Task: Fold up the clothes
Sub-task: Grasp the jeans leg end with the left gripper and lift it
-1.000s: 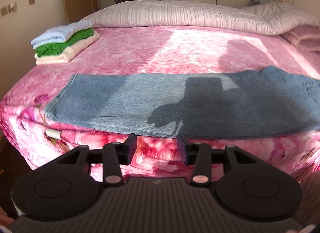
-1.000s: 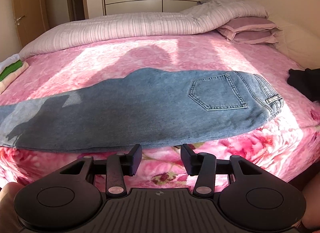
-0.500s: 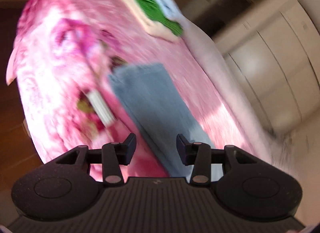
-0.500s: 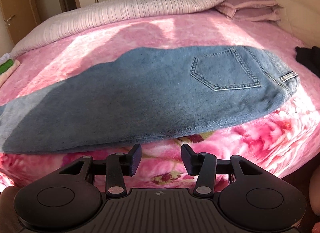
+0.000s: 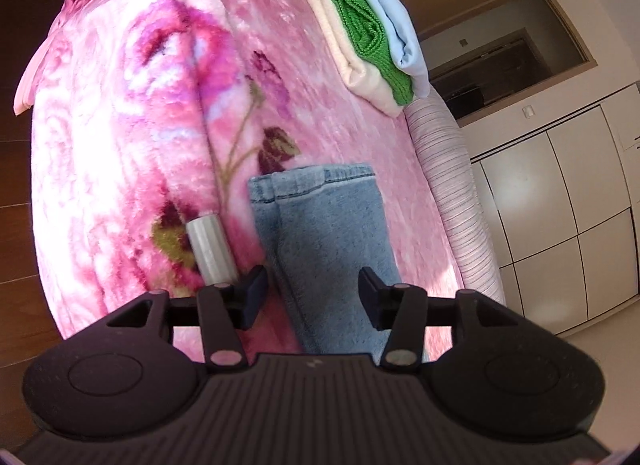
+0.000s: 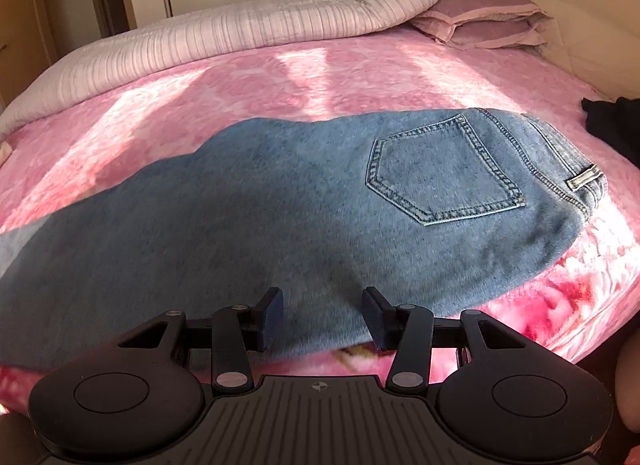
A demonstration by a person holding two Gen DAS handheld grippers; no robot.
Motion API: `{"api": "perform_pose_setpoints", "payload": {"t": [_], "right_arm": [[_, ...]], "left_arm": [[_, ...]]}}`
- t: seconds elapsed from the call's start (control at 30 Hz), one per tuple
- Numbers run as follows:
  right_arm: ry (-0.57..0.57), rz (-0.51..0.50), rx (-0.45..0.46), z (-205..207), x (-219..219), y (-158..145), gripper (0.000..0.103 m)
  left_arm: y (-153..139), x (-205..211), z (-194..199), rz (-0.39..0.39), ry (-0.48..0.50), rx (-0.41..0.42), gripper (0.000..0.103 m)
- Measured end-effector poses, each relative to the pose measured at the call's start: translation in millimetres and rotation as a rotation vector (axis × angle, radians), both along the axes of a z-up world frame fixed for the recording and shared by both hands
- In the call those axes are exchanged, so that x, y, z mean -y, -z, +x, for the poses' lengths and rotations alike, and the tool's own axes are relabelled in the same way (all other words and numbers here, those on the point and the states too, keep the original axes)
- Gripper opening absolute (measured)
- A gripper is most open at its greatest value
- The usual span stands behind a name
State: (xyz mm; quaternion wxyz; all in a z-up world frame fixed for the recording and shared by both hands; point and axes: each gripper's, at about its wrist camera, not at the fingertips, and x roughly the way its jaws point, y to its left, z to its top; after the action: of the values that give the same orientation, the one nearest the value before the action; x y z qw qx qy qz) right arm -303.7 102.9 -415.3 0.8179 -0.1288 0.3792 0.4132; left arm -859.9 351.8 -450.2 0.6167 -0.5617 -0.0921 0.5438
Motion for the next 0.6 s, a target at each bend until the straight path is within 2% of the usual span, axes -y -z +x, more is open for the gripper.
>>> {"api": "perform_pose_setpoints", "payload": {"t": [0.2,0.33,0.4,0.47,0.57,0.6], "right_arm": [[0.019,0.012,-0.015,8.7,-4.1,4.1,0.048],[0.019,0.015,-0.011,9.1,-5.0,5.9,0.048],[0.016,0.015,-0.009,9.5,-5.4,6.8,0.048],[0.016,0.017,-0.008,10.2,-4.8,6.9,0.048],[0.023,0.022,-0.011,12.3,-2.6,6.2,0.048],[0.026,0.024,-0.013,13.0,-1.8,6.0,0.048]], "left_arm": [[6.2,6.4,7.7,0.04,-0.079,0.069,0.051],[23.6,17.2,2.9,0.074,-0.161,0.236,0.051],[24.5,16.6,2.3,0.078,-0.17,0.265,0.051],[20.7,12.8,4.6,0.093,-0.138,0.253,0.049],[13.6,4.7,14.4,0.071,-0.086,0.106,0.032],[15.2,3.7,14.3,0.067,-0.086,0.097,0.024]]}}
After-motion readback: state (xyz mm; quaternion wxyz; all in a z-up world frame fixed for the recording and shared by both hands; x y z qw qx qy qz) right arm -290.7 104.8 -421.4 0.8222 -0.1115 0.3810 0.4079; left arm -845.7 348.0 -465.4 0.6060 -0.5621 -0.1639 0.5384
